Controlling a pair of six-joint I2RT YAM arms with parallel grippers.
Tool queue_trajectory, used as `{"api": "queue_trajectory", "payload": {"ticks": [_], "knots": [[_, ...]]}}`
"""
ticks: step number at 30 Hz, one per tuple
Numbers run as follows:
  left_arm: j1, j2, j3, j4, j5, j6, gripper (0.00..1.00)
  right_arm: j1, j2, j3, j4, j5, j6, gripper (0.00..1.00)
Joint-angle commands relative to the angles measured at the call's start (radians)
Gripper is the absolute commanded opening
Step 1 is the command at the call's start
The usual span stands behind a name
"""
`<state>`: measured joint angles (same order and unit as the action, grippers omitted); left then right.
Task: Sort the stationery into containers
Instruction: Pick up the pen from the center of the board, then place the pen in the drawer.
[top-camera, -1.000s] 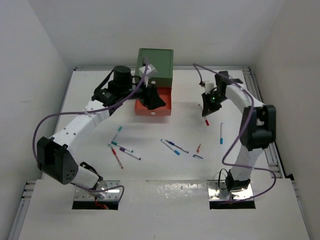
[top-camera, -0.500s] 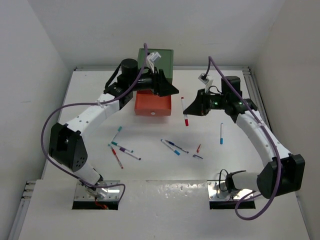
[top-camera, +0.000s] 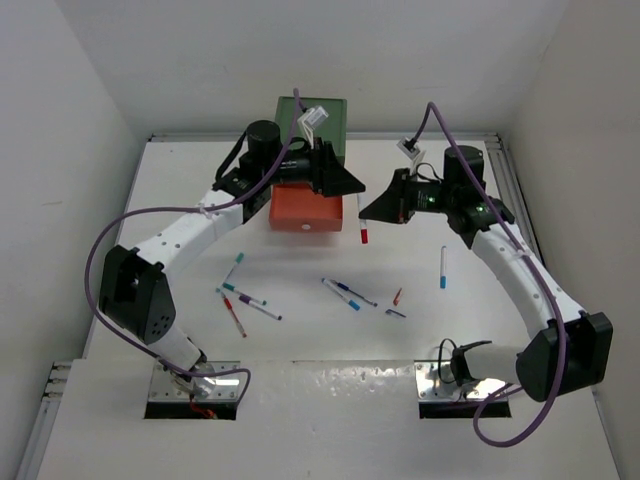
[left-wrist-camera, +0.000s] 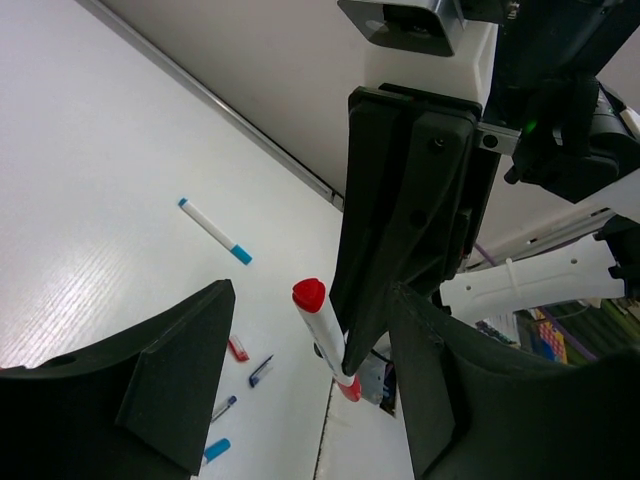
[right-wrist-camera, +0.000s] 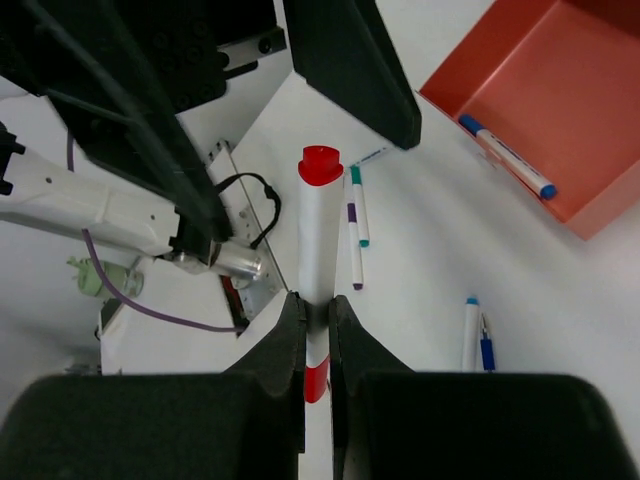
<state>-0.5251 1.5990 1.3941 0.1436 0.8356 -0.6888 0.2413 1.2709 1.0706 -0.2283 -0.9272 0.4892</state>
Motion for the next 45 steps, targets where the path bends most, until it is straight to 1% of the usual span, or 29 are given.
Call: {"api": "queue_trajectory", "payload": {"ticks": [1, 3, 4, 9, 10, 11, 12, 13, 14, 15, 16, 17, 18, 19, 20, 21, 22, 23, 24, 25, 27, 28, 30, 31, 34, 36, 39, 42, 45], "knots": [[-0.018, -0.021, -0.004, 0.056, 0.019, -0.015, 0.64, 0.016, -0.008, 0.046, 0.079, -0.025, 0.043, 0.0], [-0.016, -0.019, -0.004, 0.06, 0.02, -0.017, 0.57, 0.019, -0.007, 0.051, 0.083, -0.027, 0.046, 0.0], [-0.018, -0.017, -0.003, 0.06, 0.017, -0.018, 0.49, 0.021, -0.007, 0.051, 0.084, -0.027, 0.049, 0.0], [-0.019, -0.013, -0.018, 0.102, 0.046, -0.052, 0.34, 0.024, 0.001, 0.054, 0.115, -0.013, 0.063, 0.0], [-0.018, -0.01, -0.021, 0.114, 0.06, -0.057, 0.25, 0.026, 0.01, 0.057, 0.15, -0.012, 0.086, 0.0], [-0.018, -0.01, -0.018, 0.116, 0.065, -0.057, 0.25, 0.026, 0.015, 0.061, 0.15, -0.012, 0.089, 0.0], [-0.016, -0.008, -0.017, 0.114, 0.065, -0.057, 0.2, 0.029, 0.018, 0.066, 0.15, -0.01, 0.092, 0.0], [-0.007, -0.007, -0.015, 0.113, 0.068, -0.054, 0.13, 0.027, 0.022, 0.074, 0.141, -0.009, 0.094, 0.09], [0.0, -0.008, 0.0, 0.085, 0.068, -0.02, 0.1, 0.026, 0.025, 0.084, 0.132, -0.007, 0.089, 0.2], [0.028, -0.004, 0.017, 0.052, 0.06, 0.012, 0.05, 0.023, 0.025, 0.091, 0.112, -0.004, 0.074, 0.43], [0.042, 0.001, 0.038, -0.048, 0.057, 0.056, 0.04, 0.009, 0.022, 0.097, 0.072, -0.001, 0.065, 0.52], [0.057, 0.009, 0.093, -0.108, 0.056, 0.178, 0.03, 0.0, 0.016, 0.103, 0.049, 0.008, 0.052, 0.58], [0.083, 0.015, 0.124, -0.187, 0.045, 0.255, 0.03, -0.013, 0.01, 0.103, 0.025, 0.013, 0.029, 0.6], [0.094, 0.033, 0.161, -0.355, 0.031, 0.438, 0.03, -0.045, 0.005, 0.097, -0.009, 0.011, 0.025, 0.61], [0.105, 0.051, 0.281, -0.468, 0.001, 0.537, 0.03, -0.069, -0.002, 0.088, -0.026, 0.01, 0.02, 0.61], [0.111, 0.076, 0.342, -0.564, -0.05, 0.639, 0.02, -0.089, -0.004, 0.08, -0.043, 0.002, 0.002, 0.61], [0.112, 0.125, 0.402, -0.742, -0.075, 0.842, 0.02, -0.132, -0.007, 0.077, -0.093, 0.001, -0.014, 0.61], [0.112, 0.143, 0.455, -0.818, -0.107, 0.92, 0.02, -0.152, -0.011, 0.071, -0.123, 0.002, -0.059, 0.61], [0.106, 0.166, 0.511, -0.858, -0.184, 0.983, 0.02, -0.171, -0.015, 0.069, -0.155, 0.01, -0.081, 0.6], [0.103, 0.171, 0.52, -0.901, -0.229, 1.074, 0.02, -0.204, -0.016, 0.054, -0.199, 0.017, -0.096, 0.59], [0.079, 0.2, 0.551, -0.949, -0.367, 1.188, 0.04, -0.237, -0.028, 0.039, -0.254, 0.048, -0.145, 0.59], [0.065, 0.217, 0.569, -1.014, -0.416, 1.298, 0.03, -0.269, -0.031, 0.023, -0.276, 0.076, -0.162, 0.57], [0.042, 0.278, 0.624, -1.106, -0.484, 1.386, 0.05, -0.293, -0.031, 0.014, -0.33, 0.137, -0.21, 0.56], [0.036, 0.3, 0.649, -1.137, -0.493, 1.449, 0.06, -0.304, -0.031, 0.0, -0.341, 0.149, -0.216, 0.55], [0.011, 0.39, 0.726, -1.248, -0.51, 1.555, 0.11, -0.341, -0.031, -0.032, -0.356, 0.166, -0.224, 0.54], [-0.004, 0.42, 0.72, -1.247, -0.527, 1.598, 0.14, -0.355, -0.033, -0.056, -0.358, 0.171, -0.235, 0.54], [-0.024, 0.446, 0.683, -1.214, -0.555, 1.623, 0.15, -0.361, -0.028, -0.083, -0.356, 0.229, -0.242, 0.53], [-0.033, 0.481, 0.686, -1.216, -0.572, 1.644, 0.19, -0.364, -0.019, -0.087, -0.381, 0.318, -0.256, 0.5], [-0.038, 0.499, 0.671, -1.191, -0.595, 1.654, 0.29, -0.367, 0.001, -0.087, -0.425, 0.418, -0.271, 0.44]]}}
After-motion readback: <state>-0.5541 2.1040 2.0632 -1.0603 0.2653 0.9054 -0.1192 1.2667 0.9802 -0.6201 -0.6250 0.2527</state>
